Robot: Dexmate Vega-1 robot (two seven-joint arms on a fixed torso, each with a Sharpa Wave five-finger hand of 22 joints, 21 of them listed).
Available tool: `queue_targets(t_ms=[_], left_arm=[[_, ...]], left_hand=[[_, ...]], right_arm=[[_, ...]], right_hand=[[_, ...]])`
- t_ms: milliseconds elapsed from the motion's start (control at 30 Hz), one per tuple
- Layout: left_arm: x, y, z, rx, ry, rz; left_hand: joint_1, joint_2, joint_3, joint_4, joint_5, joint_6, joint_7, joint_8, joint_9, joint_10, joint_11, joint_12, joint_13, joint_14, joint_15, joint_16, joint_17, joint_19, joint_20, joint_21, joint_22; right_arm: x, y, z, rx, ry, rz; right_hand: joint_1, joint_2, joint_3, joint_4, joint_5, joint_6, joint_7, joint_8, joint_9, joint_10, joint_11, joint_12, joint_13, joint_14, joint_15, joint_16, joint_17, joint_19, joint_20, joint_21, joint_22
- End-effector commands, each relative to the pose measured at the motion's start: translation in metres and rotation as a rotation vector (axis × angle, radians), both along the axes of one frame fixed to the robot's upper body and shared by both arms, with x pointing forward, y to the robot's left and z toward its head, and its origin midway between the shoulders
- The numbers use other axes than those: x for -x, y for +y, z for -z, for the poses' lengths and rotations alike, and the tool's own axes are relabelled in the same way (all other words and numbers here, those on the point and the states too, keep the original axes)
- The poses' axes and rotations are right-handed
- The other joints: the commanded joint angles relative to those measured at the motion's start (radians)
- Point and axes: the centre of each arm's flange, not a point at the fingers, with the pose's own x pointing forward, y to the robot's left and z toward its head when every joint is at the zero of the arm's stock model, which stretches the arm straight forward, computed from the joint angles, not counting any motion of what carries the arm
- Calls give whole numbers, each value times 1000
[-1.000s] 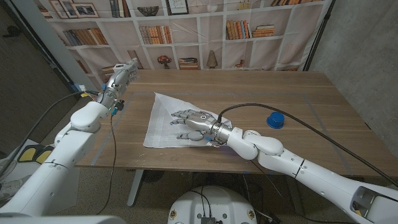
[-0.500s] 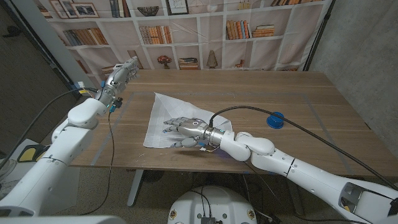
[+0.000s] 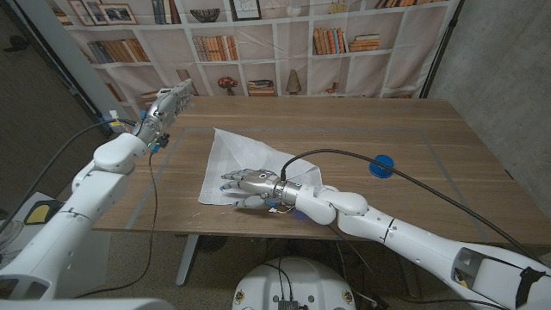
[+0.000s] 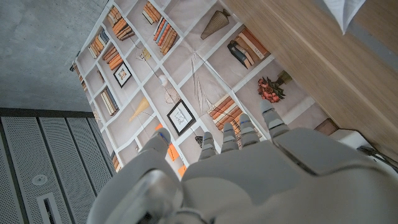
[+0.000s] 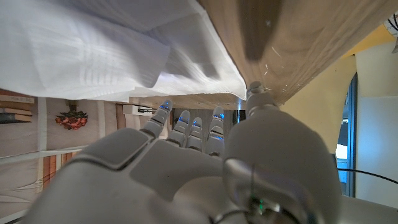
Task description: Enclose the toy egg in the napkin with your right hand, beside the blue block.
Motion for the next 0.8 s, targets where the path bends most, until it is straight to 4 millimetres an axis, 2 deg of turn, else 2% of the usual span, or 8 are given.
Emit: queue_targets(t_ms=[33, 200, 267, 333, 400, 600, 700, 800], left_arm=[[-8, 1, -1, -6, 15, 24], [-10, 1, 0, -9, 19, 32], [-10, 0, 0, -10, 21, 36], [-10, 0, 0, -11, 20, 40], [-8, 0, 1, -12, 18, 39], [-2, 2, 2, -10, 13, 41], [0, 2, 3, -7, 14, 42], [1, 2, 4, -6, 14, 44]], left_hand=[[-10, -1, 6, 2, 4, 7, -5, 3, 0, 3, 4, 7, 2, 3, 6, 4, 2, 6, 5, -5, 2], [-11, -1, 5, 2, 4, 7, -5, 2, 0, 3, 3, 7, 2, 2, 6, 3, 2, 5, 5, -6, 3], [-12, -1, 5, 2, 4, 7, -5, 2, 0, 3, 4, 7, 2, 2, 6, 3, 2, 6, 5, -6, 3], [-12, -2, 5, 2, 4, 7, -4, 2, 0, 3, 5, 7, 2, 2, 6, 3, 2, 5, 5, -6, 3], [-13, -2, 5, 3, 4, 6, -4, 2, 0, 3, 5, 7, 2, 2, 6, 3, 3, 6, 5, -7, 3], [-14, -2, 5, 3, 4, 6, -5, 2, 0, 2, 4, 6, 2, 2, 5, 3, 3, 6, 5, -7, 3], [-15, -2, 5, 3, 4, 6, -5, 2, 0, 2, 3, 6, 2, 2, 5, 3, 3, 7, 5, -8, 3], [-15, -3, 5, 3, 4, 5, -5, 1, 0, 2, 2, 6, 2, 3, 6, 4, 3, 6, 5, -9, 3]], right_arm=[[-9, 8, 12, 11, 33, 13], [-12, 9, 16, 8, 44, 11], [-15, 10, 18, 6, 38, 11], [-19, 9, 21, 2, 37, 15], [-23, 9, 24, 4, 30, 22], [-34, 6, 32, 12, 41, 56], [-37, 5, 33, 6, 22, 64], [-39, 4, 34, -10, 8, 57]], right_hand=[[-25, -20, -18, 9, -3, -20, 0, -3, 3, -5, 3, 9, 1, -4, 2, 7, 1, 1, 3, -6, 5], [-31, -28, -25, 10, -2, -21, 0, -1, 3, -11, 4, 8, 1, -12, 1, 5, 0, -3, -1, -9, 5], [-12, -21, -17, 1, 4, -9, 0, 5, 3, -4, 4, 13, 1, -3, -3, 10, -2, 4, -3, -8, 5], [12, -13, -8, -10, 11, 11, -1, 14, 3, 10, 2, 19, 0, 6, -5, 14, -4, 10, -1, -8, 5], [41, -9, 1, -23, 20, 45, -4, 26, 2, 58, -4, 38, -2, 34, -16, 24, -8, 24, -4, -5, 5], [66, 1, 8, -26, 28, 107, 1, 46, 1, 105, -7, 56, -3, 57, -27, 34, -10, 42, -12, -3, 5], [80, 14, 13, -23, 31, 176, 9, 68, 0, 130, -10, 65, -5, 68, -31, 40, -9, 49, -18, -3, 5], [101, 33, 21, -22, 31, 264, 22, 91, -3, 199, -10, 88, -8, 106, -46, 56, -7, 82, -36, 4, 4]])
